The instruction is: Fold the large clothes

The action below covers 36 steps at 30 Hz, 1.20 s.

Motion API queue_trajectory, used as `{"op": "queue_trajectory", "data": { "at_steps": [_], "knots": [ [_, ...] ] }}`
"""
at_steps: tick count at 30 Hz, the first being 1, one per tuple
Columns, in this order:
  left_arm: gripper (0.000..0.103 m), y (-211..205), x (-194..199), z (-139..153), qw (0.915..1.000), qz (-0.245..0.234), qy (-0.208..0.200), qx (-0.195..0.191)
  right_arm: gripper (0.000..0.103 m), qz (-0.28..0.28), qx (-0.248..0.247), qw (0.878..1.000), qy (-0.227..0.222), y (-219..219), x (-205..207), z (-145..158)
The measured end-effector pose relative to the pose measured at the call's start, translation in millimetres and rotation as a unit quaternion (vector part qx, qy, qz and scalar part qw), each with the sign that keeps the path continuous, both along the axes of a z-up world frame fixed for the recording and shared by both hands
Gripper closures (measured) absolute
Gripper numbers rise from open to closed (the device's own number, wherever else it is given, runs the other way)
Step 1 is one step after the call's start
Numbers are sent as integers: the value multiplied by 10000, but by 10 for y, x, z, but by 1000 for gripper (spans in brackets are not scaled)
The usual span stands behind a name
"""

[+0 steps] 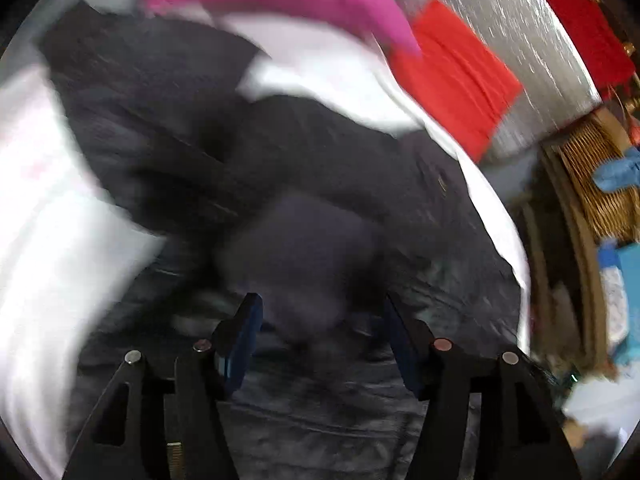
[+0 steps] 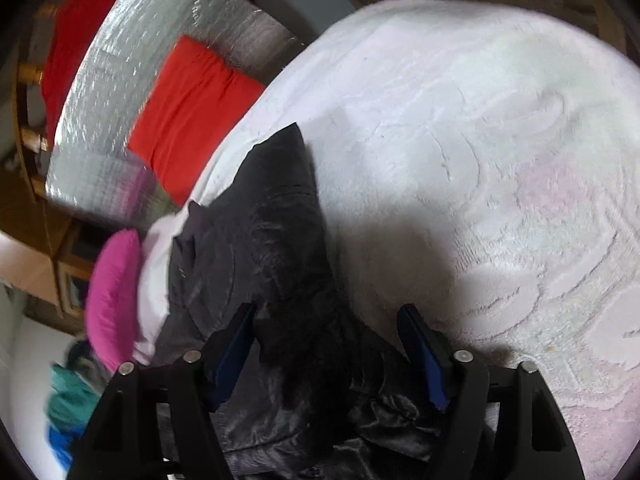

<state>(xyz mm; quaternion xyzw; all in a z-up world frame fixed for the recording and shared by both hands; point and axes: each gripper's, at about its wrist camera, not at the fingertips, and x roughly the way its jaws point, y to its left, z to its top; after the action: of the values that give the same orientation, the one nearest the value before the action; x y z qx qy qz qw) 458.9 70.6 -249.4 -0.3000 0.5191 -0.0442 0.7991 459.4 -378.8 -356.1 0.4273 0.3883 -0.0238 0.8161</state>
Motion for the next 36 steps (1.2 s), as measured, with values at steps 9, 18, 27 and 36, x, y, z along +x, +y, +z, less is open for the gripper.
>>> {"op": "queue_trajectory", "data": {
  "at_steps": [9, 18, 27, 36],
  "knots": [
    [94, -92, 152, -165, 9995, 62, -137, -295, 70, -319, -461, 9984, -8, -56, -84, 74],
    [79, 91, 124, -108, 9970, 454, 268, 574, 70, -487, -355, 9981, 161, -123, -100, 55],
    [39, 91, 212, -308, 9966, 755, 118, -322, 48, -782, -530, 9955, -108, -138, -243, 314],
    [88, -148, 294, -149, 9967, 564, -566, 168, 63, 452, -1111, 9864, -1123, 510, -175, 684]
  ]
}}
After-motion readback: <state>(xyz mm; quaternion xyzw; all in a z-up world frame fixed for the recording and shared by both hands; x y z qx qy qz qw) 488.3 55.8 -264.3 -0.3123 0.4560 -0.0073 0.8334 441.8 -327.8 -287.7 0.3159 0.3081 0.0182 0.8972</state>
